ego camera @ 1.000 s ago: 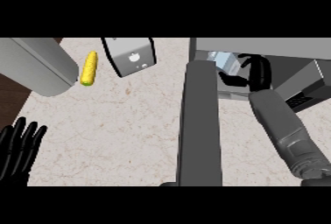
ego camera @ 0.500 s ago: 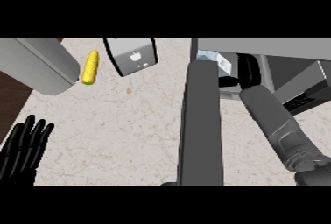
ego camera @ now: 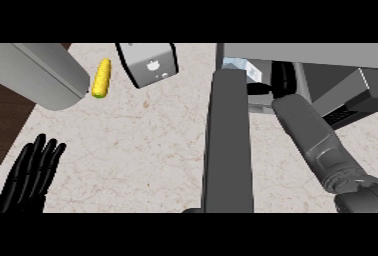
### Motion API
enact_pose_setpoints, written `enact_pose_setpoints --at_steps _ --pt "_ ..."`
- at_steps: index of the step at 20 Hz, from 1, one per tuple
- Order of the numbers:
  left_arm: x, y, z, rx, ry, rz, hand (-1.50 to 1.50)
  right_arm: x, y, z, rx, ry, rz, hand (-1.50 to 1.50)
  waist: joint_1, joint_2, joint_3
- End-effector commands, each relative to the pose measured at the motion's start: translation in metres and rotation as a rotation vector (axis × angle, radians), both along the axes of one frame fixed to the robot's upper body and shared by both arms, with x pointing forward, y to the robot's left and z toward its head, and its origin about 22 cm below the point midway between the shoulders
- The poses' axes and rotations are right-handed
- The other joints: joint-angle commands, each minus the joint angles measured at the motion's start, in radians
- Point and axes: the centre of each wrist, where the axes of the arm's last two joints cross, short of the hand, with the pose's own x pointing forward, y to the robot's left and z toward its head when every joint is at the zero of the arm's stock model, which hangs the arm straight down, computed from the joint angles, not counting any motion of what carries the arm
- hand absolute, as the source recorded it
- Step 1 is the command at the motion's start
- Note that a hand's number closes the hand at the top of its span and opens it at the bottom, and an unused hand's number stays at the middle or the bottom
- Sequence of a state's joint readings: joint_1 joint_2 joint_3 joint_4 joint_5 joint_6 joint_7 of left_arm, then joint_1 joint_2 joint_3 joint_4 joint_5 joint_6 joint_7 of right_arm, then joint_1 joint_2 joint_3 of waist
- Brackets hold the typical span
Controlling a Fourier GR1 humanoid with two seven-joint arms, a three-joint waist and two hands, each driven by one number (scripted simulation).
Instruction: Pick up the milk, place it into the microwave and close the microwave
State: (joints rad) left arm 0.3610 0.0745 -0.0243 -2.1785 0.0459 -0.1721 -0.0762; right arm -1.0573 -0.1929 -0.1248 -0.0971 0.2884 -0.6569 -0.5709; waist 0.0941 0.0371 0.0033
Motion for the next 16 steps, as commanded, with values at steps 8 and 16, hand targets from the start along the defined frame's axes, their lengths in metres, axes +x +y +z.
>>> enact_pose_setpoints --at_steps 8,16 --pt "-0.009 -0.003 0.009 0.012 -0.001 -0.018 -1.50 0.003 -0.021 0.009 0.023 -0.073 -0.089 -1.50 -0.003 -0.004 0.000" --pt "-0.022 -0.013 0.009 0.011 0.012 0.005 -1.50 -0.004 -0.066 0.010 0.047 -0.104 -0.091 -1.50 -0.030 -0.016 -0.001"
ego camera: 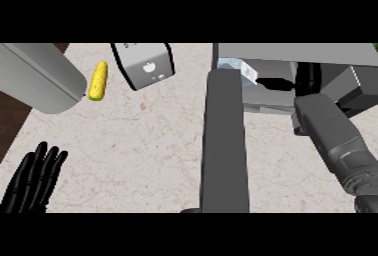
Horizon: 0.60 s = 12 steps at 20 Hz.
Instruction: Pick up the milk, place it into the microwave and close the microwave
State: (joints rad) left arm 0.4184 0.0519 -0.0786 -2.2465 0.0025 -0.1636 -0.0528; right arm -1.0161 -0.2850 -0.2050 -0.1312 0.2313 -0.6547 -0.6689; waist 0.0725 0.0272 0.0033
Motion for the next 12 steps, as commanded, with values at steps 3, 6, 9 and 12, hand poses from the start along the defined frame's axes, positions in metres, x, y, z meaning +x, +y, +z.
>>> enact_pose_setpoints --at_steps 3,6,9,12 --pt "0.000 -0.001 -0.009 0.001 0.015 0.005 -1.50 0.001 -0.007 0.005 0.086 0.004 0.083 -1.50 -0.010 -0.005 -0.001" --pt "-0.003 -0.006 -0.013 0.012 0.019 0.016 -1.50 -0.008 -0.014 -0.011 0.136 0.005 0.111 -1.50 -0.015 -0.006 -0.001" --pt "-0.006 -0.002 -0.010 -0.015 0.006 0.016 -1.50 -0.017 -0.039 -0.016 0.190 -0.002 0.128 -1.50 -0.022 -0.009 -0.001" --pt "-0.006 0.002 0.002 -0.010 0.001 0.005 -1.50 -0.022 -0.027 -0.029 0.248 0.033 0.171 -1.50 -0.036 -0.015 -0.002"
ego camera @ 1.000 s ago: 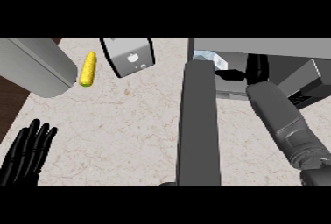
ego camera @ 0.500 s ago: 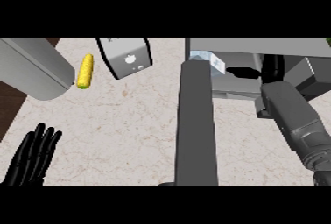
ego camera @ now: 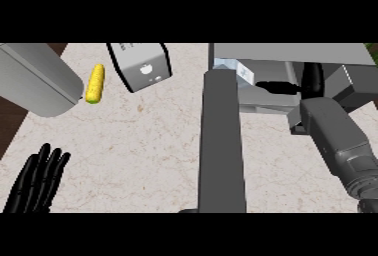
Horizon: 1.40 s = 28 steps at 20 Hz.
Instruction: Pick up the milk, place it into the microwave and close the microwave
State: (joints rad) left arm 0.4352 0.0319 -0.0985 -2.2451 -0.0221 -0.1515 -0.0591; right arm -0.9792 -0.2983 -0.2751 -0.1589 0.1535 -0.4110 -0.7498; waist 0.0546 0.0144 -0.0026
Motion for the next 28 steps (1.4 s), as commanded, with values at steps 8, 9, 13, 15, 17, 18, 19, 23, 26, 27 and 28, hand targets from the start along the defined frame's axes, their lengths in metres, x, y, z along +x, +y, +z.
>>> enact_pose_setpoints --at_steps 8,9,13,15,17,18,19,23,26,27,28 --pt "-0.008 0.005 -0.003 -0.007 0.002 -0.013 -1.50 -0.032 0.004 -0.052 0.166 0.094 0.169 -1.50 -0.042 -0.013 0.003" --pt "-0.005 -0.007 -0.008 -0.028 0.003 -0.018 -1.50 -0.038 -0.005 -0.058 0.179 0.066 0.153 -1.50 -0.034 -0.008 0.004" --pt "-0.017 -0.007 0.006 -0.015 0.003 -0.014 -1.50 -0.067 -0.026 -0.087 0.181 0.147 0.116 -1.50 -0.039 -0.012 0.004" --pt "-0.010 -0.016 -0.001 -0.019 0.012 -0.005 -1.50 -0.064 0.001 -0.092 0.205 0.177 0.137 -1.50 -0.049 -0.015 0.003" --pt "-0.003 -0.012 -0.002 -0.021 0.016 -0.008 -1.50 -0.081 -0.004 -0.109 0.233 0.197 0.158 -1.50 -0.054 -0.015 0.003" --pt "-0.014 -0.005 0.000 -0.043 0.031 -0.001 -1.50 -0.075 0.009 -0.104 0.250 0.185 0.152 -1.50 -0.053 -0.018 0.002" --pt "-0.009 -0.017 -0.005 -0.041 0.021 -0.017 -1.50 -0.094 0.002 -0.123 0.273 0.189 0.175 -1.50 -0.049 -0.014 0.003" --pt "0.006 -0.026 -0.012 -0.025 0.040 -0.027 -1.50 -0.117 0.018 -0.146 0.343 0.207 0.185 -1.50 -0.060 -0.016 0.003" --pt "-0.002 -0.016 -0.009 -0.035 0.030 -0.091 -1.50 -0.132 0.017 -0.155 0.387 0.211 0.199 -1.50 -0.063 -0.020 0.002" --pt "-0.011 -0.007 -0.005 -0.015 0.063 -0.115 -1.50 -0.142 0.002 -0.159 0.396 0.208 0.197 -1.50 -0.060 -0.019 0.002" --pt "0.001 -0.019 0.000 -0.014 0.032 -0.163 -1.50 -0.147 0.008 -0.165 0.411 0.200 0.178 -1.50 -0.060 -0.016 0.002"
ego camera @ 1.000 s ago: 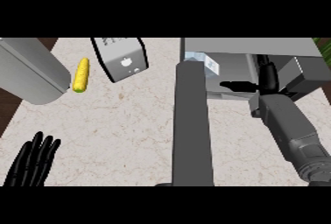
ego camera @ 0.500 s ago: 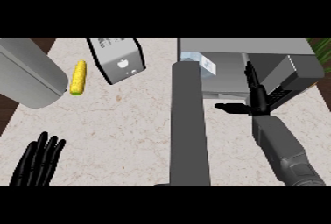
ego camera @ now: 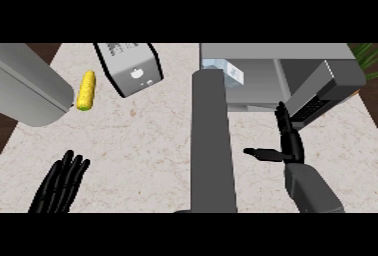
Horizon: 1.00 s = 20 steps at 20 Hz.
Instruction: Pick up the milk, place it into the microwave and close the microwave
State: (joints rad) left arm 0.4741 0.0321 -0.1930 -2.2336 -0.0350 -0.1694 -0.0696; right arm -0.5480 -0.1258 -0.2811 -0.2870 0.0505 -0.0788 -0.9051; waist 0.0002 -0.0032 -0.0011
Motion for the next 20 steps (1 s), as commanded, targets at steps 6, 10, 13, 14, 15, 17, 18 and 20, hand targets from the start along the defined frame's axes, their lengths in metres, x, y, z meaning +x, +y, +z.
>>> enact_pose_setpoints --at_steps 6,10,13,14,15,17,18,20 --pt "0.016 -0.011 -0.004 0.055 0.051 -0.223 1.50 -0.065 -0.010 -0.038 0.169 -0.007 0.083 -1.50 -0.013 -0.001 0.000" --pt "0.022 -0.021 -0.013 0.092 0.035 -0.241 1.50 -0.096 -0.022 -0.044 0.188 -0.036 0.092 -1.50 -0.010 -0.001 0.000" --pt "0.031 -0.029 -0.028 0.050 0.051 -0.263 1.50 -0.119 -0.048 -0.038 0.179 -0.067 0.101 -1.50 -0.017 -0.001 -0.001" --pt "0.049 -0.030 -0.014 0.069 0.065 -0.291 1.50 -0.127 -0.047 -0.040 0.221 -0.063 0.101 -1.50 -0.029 0.000 -0.001" --pt "0.045 -0.040 -0.023 0.093 0.085 -0.298 1.50 -0.128 -0.039 -0.039 0.222 -0.088 0.091 -1.50 -0.017 0.000 0.000" --pt "0.066 -0.039 -0.027 0.101 0.057 -0.312 1.50 -0.148 -0.041 -0.036 0.203 -0.077 0.095 -1.50 -0.020 0.000 -0.001" --pt "0.060 -0.050 -0.019 0.117 0.052 -0.340 1.50 -0.152 -0.046 -0.039 0.205 -0.084 0.080 -1.50 -0.009 0.002 0.001" --pt "0.089 -0.038 -0.018 0.134 0.064 -0.377 1.50 -0.157 -0.036 -0.038 0.207 -0.087 0.071 -1.50 -0.016 0.003 0.000"
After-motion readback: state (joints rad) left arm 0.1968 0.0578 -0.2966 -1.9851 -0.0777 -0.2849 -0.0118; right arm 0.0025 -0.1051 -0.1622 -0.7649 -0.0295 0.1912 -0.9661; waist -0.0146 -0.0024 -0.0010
